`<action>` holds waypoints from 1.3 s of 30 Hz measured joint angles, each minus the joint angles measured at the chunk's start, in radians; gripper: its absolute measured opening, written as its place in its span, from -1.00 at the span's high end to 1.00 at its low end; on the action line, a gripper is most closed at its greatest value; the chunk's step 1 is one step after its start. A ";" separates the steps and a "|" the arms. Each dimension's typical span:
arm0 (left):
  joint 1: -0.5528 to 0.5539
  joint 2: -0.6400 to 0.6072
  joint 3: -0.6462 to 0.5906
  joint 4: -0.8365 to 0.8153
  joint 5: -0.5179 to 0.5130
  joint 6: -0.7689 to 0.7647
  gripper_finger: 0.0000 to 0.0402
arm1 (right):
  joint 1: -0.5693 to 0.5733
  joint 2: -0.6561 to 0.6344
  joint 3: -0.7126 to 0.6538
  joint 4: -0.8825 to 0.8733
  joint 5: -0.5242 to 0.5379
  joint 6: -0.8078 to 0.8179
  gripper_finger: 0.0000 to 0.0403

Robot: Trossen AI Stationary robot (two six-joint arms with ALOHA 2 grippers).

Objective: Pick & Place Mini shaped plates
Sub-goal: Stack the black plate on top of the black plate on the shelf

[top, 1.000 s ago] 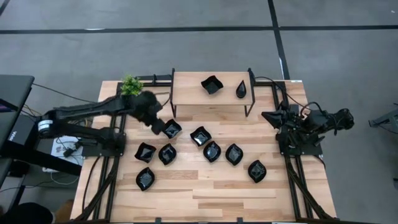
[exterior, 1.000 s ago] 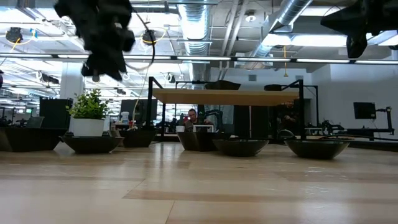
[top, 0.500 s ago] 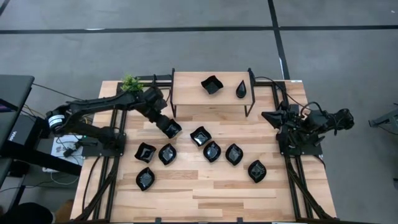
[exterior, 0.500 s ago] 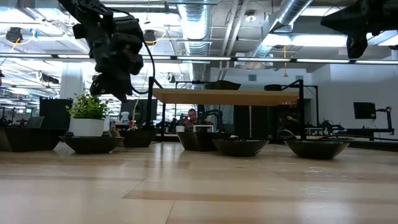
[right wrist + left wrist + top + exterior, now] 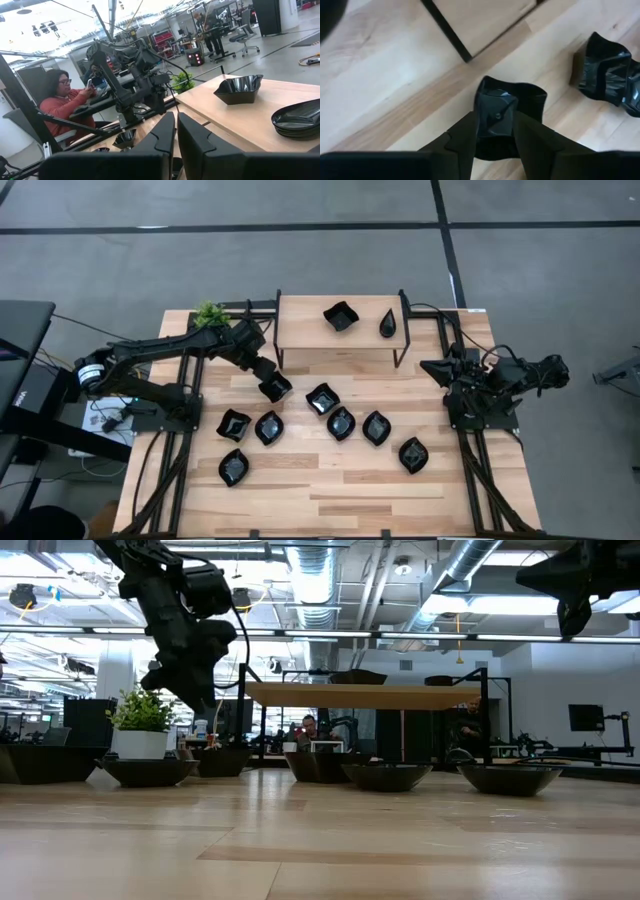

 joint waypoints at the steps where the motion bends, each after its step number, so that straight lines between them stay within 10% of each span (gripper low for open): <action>1: -0.002 0.000 0.000 0.000 0.000 0.000 0.34 | 0.000 0.000 0.000 0.000 0.000 0.000 0.92; 17: -0.102 0.000 -0.041 0.009 0.023 0.029 -0.18 | 0.000 0.000 0.000 0.000 0.000 0.000 0.92; 39: -0.108 0.124 -0.145 0.158 -0.064 0.054 -0.13 | 0.000 0.000 0.000 0.001 0.000 0.026 0.92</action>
